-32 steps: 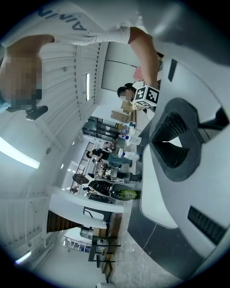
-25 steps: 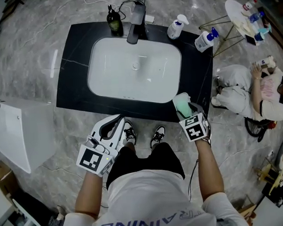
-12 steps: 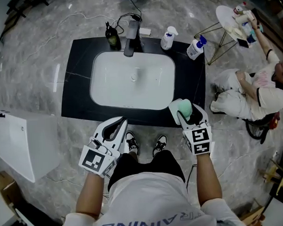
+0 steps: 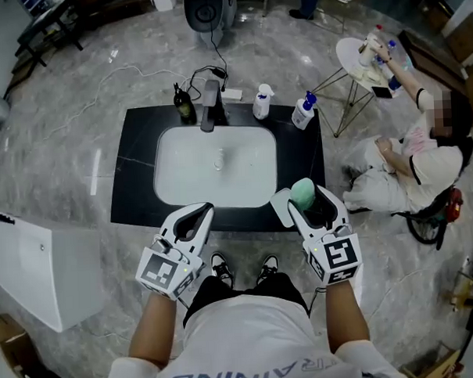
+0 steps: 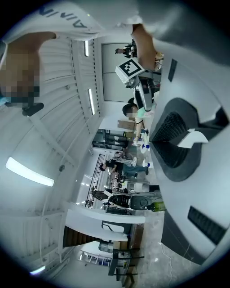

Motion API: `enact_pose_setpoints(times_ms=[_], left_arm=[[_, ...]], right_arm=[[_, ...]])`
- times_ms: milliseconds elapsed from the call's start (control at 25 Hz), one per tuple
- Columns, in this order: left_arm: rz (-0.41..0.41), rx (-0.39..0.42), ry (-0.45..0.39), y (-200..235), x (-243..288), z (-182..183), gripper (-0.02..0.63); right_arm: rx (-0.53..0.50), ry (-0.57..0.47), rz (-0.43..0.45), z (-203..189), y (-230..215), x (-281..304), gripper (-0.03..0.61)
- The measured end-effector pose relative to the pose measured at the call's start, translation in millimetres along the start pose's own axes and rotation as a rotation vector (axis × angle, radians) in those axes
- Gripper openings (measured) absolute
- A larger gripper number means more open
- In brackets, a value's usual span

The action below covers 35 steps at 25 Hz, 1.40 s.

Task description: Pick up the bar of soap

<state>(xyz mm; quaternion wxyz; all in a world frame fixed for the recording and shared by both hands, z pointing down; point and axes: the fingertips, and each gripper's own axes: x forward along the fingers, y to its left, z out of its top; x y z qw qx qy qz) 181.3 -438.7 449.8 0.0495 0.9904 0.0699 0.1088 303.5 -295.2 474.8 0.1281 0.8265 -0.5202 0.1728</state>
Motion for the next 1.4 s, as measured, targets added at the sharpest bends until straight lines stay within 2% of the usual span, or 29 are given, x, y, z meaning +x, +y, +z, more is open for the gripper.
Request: enact_pose_setpoints(times_ms=[280, 400, 800, 1400], left_arm=[[-0.021, 0.048, -0.079, -12, -4, 41, 0.011], [-0.025, 0.052, -0.105, -15, -8, 54, 0.011], [-0.026, 0.099, -0.151, -21, -16, 78, 0.011], [-0.027, 0.108, -0.155, -25, -20, 81, 0.011]], right_arm=[[0.005, -0.231, 0.014, 64, 4, -43, 0.256], [0.001, -0.285, 0.012, 77, 4, -58, 0.258], [-0.026, -0.317, -0.020, 88, 3, -79, 0.256], [-0.028, -0.312, -0.048, 84, 1, -87, 0.256]])
